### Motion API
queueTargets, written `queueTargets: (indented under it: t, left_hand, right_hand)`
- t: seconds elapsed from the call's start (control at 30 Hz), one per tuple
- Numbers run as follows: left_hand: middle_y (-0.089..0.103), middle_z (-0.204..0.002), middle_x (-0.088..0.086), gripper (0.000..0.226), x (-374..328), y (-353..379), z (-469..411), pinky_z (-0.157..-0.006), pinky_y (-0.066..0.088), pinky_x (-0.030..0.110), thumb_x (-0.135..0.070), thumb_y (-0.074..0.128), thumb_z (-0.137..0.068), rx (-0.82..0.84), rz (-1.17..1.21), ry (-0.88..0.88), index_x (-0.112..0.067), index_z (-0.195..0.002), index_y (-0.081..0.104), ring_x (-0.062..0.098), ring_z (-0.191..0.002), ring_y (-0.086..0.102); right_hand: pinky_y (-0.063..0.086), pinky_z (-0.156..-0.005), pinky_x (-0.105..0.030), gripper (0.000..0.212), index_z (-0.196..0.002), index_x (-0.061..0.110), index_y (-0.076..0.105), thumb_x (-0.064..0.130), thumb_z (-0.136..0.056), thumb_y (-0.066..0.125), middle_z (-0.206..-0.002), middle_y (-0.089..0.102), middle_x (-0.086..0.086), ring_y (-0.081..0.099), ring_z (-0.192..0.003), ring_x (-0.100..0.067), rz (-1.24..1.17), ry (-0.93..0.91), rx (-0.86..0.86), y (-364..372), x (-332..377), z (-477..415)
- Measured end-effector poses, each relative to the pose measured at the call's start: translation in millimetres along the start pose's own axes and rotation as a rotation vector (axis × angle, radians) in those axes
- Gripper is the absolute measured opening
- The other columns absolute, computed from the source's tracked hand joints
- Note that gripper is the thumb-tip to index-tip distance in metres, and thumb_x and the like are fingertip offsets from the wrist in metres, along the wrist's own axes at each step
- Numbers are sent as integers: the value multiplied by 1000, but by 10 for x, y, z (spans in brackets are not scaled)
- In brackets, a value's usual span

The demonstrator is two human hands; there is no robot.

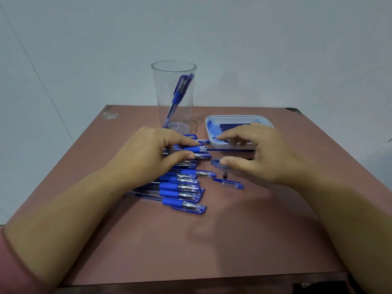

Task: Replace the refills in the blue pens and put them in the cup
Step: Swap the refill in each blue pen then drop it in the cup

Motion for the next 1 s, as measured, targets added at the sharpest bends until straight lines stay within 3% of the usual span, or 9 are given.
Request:
queueTargets:
  t: [0.1,0.17,0.3,0.4,0.53,0.63,0.77,0.87,1.0]
  left_hand:
    - [51,-75,-43,32,11,-15,-2,-67,37,6,-48,64,-79,-11,2,-6,-38,-108,73,-17,-76,56]
    - [51,-75,-43,31,13,-9,2,-67,38,4,-47,66,-80,-9,9,-6,-37,-108,73,-17,-76,56]
    - [50,-73,-43,28,7,7,7,-67,37,1,-40,72,-80,1,7,7,-35,-107,74,-21,-75,54]
    - [51,-75,-44,30,2,0,2,-67,37,1,-45,68,-79,-2,22,6,-36,-108,73,-19,-75,55]
    - [51,-75,-46,27,30,0,1,-69,37,1,-41,71,-81,-15,34,-12,-38,-107,73,-20,-78,55]
    - [56,-85,-45,26,24,19,5,-72,39,1,-38,73,-82,-8,29,-9,-37,-108,73,-22,-82,54]
    - [70,-99,-24,27,15,33,14,-76,50,18,-42,72,-81,2,40,-12,-39,-108,73,-7,-89,62]
    - [66,-102,-29,28,19,17,7,-74,47,14,-40,71,-81,-4,45,-14,-38,-109,72,-9,-89,60]
    - [62,-102,-34,30,12,12,4,-75,43,7,-44,68,-80,0,39,-11,-37,-109,72,-14,-89,57]
  right_hand:
    - [42,-70,-20,20,-90,27,63,20,-78,77,-80,60,16,54,-79,-10,-43,54,-12,-128,-68,71]
    - [44,-70,-23,19,-85,28,62,13,-81,74,-78,60,16,54,-78,-11,-67,69,-15,-114,-57,71]
    - [47,-75,-19,18,-99,38,70,29,-84,72,-87,64,14,58,-85,-7,-120,41,25,42,18,1]
    - [44,-78,-11,32,-109,48,62,32,-84,72,-92,63,15,58,-90,-4,-153,39,43,34,47,7]
    - [47,-73,-15,22,-94,35,62,18,-84,72,-82,62,12,59,-79,-6,-210,101,-54,-10,0,49]
    - [48,-71,-15,21,-87,36,64,17,-85,72,-82,64,11,60,-78,-7,-198,73,-50,60,43,11]
    - [42,-73,-9,24,-107,36,68,20,-88,69,-89,60,14,58,-85,-4,-180,24,41,134,86,-14]
    - [45,-75,-13,36,-105,52,58,24,-87,70,-94,61,12,58,-88,-7,-179,63,91,71,40,8]
    - [45,-87,-24,19,-91,55,62,40,-82,71,-93,60,20,54,-97,-4,-73,74,291,52,-3,44]
Point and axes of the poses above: each hand's wrist, its own z-axis away from the middle knuckle, its own y-axis out of the palm, x = y × z, the point moved 3 cm from there along -z, towards the middle knuckle
